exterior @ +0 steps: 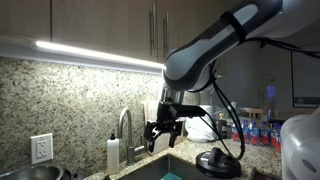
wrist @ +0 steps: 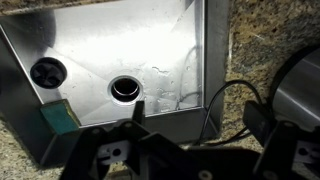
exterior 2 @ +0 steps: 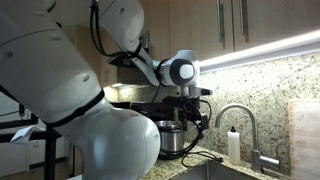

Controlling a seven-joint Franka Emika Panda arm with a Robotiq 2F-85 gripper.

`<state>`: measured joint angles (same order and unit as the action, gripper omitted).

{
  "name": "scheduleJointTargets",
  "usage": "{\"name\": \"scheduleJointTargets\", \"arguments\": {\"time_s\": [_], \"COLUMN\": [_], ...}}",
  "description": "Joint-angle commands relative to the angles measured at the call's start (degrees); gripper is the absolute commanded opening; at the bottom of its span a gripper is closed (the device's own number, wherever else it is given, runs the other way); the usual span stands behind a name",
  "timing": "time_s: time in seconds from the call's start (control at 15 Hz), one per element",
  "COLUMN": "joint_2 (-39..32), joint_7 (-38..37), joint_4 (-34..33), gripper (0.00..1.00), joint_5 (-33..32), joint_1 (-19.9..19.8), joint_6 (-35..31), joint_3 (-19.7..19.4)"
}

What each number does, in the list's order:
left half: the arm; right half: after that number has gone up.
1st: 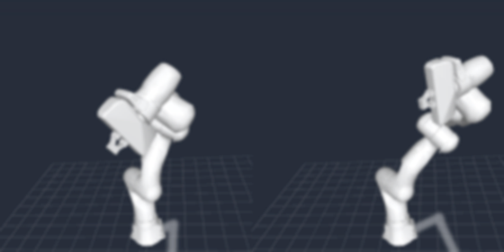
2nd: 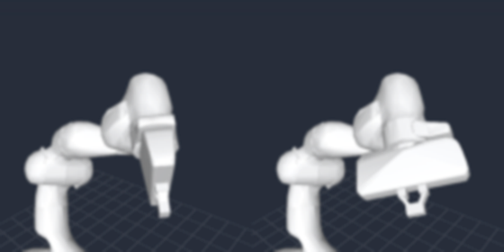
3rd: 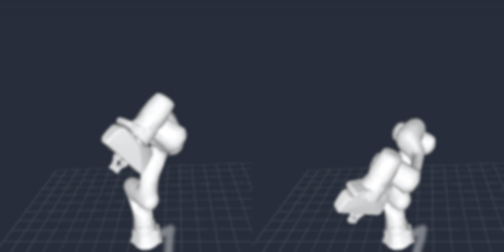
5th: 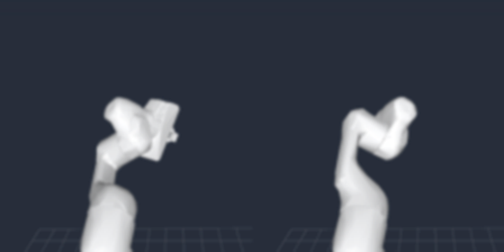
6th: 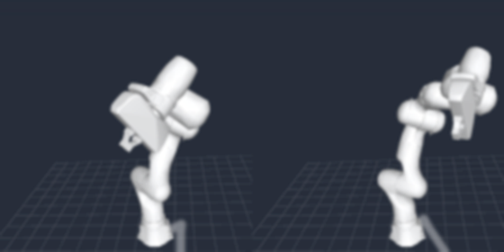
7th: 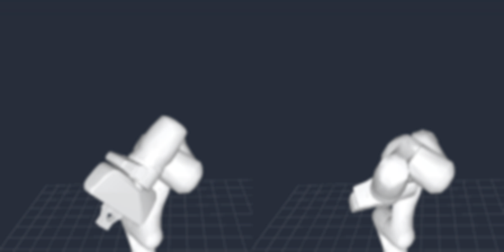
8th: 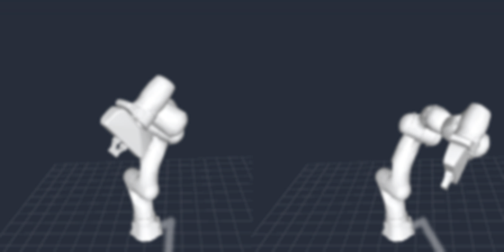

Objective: Put the lid on the cooker

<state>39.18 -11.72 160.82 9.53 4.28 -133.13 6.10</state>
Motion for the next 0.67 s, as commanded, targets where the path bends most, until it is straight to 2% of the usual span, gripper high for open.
{"name": "scheduleJointTargets", "arguments": {"time_s": [0.0,0.27,0.47,0.6], "joint_2": [0.0,0.0,-3.7,-5.0], "joint_7": [0.0,0.0,-0.8,0.1], "joint_4": [-0.1,-0.1,-0.6,-0.8], "gripper": [1.0,1.0,1.0,1.0], "joint_5": [-0.1,-0.1,-3.7,-5.6], "joint_1": [0.0,0.0,-3.0,-4.6], "joint_6": [0.2,0.2,-2.6,-2.1], "joint_3": [-0.1,-0.1,1.0,-0.2]}}
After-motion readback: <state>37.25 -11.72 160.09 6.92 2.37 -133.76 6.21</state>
